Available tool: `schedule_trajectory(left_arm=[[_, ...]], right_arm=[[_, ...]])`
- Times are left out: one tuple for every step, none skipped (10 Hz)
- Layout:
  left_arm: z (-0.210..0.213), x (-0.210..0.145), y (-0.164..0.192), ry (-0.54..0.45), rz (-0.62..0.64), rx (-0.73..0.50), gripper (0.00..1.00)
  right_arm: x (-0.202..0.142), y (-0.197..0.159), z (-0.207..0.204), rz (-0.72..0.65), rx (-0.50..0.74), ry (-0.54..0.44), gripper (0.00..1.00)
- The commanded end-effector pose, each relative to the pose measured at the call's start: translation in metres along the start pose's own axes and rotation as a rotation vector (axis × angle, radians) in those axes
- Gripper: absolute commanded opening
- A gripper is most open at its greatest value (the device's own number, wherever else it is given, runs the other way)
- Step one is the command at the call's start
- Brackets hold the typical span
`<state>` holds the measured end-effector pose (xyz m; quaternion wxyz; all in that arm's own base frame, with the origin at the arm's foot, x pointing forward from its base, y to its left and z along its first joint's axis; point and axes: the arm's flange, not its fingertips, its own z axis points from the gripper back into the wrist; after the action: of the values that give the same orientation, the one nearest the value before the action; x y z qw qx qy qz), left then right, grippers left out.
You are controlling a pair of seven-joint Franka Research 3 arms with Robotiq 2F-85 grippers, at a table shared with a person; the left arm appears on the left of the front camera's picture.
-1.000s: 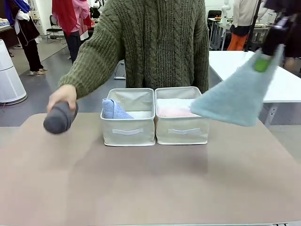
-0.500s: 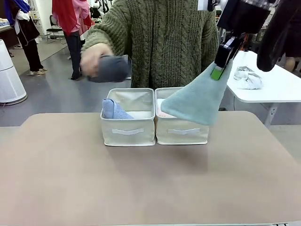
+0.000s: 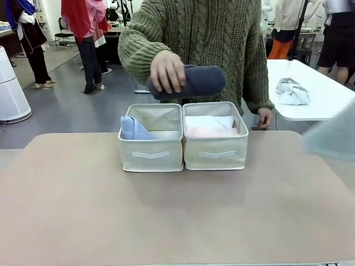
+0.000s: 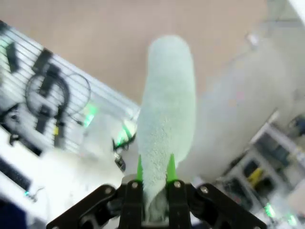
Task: Sort the towels based on their folding style.
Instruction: Pick up another triangle-folded towel from the table and place it in the left Fabric basket.
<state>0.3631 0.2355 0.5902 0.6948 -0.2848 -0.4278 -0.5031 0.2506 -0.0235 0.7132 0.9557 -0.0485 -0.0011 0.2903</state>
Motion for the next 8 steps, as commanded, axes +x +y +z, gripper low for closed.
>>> schedule_trajectory(left_arm=[[0.002, -0.001, -0.002, 0.003, -0.016, -0.005, 1.0], [0.002, -0.001, -0.002, 0.003, -0.016, -0.005, 1.0], [0.002, -0.001, -0.002, 0.003, -0.016, -0.005, 1.0], [0.002, -0.001, -0.002, 0.003, -0.016, -0.005, 1.0], [0.002, -0.001, -0.002, 0.003, -0.016, -0.005, 1.0], [0.002, -0.001, -0.002, 0.003, -0.016, -0.005, 1.0], [0.002, -0.001, -0.002, 0.003, -0.016, -0.005, 1.0], [0.002, -0.001, -0.002, 0.003, -0.016, -0.005, 1.0]], right_arm=[[-0.05, -0.01, 0.035, -0.038, -0.002, -0.075, 0.18], [-0.055, -0.011, 0.035, -0.046, -0.002, -0.074, 0.18], [-0.056, -0.016, 0.032, -0.052, 0.006, -0.06, 0.18], [-0.057, -0.017, 0.03, -0.062, 0.004, -0.052, 0.18], [-0.057, -0.018, 0.03, -0.067, 0.002, -0.056, 0.18], [-0.059, -0.017, 0.03, -0.063, 0.005, -0.06, 0.18], [-0.061, -0.016, 0.03, -0.065, 0.01, -0.068, 0.18], [-0.062, -0.016, 0.03, -0.065, 0.013, -0.075, 0.18]])
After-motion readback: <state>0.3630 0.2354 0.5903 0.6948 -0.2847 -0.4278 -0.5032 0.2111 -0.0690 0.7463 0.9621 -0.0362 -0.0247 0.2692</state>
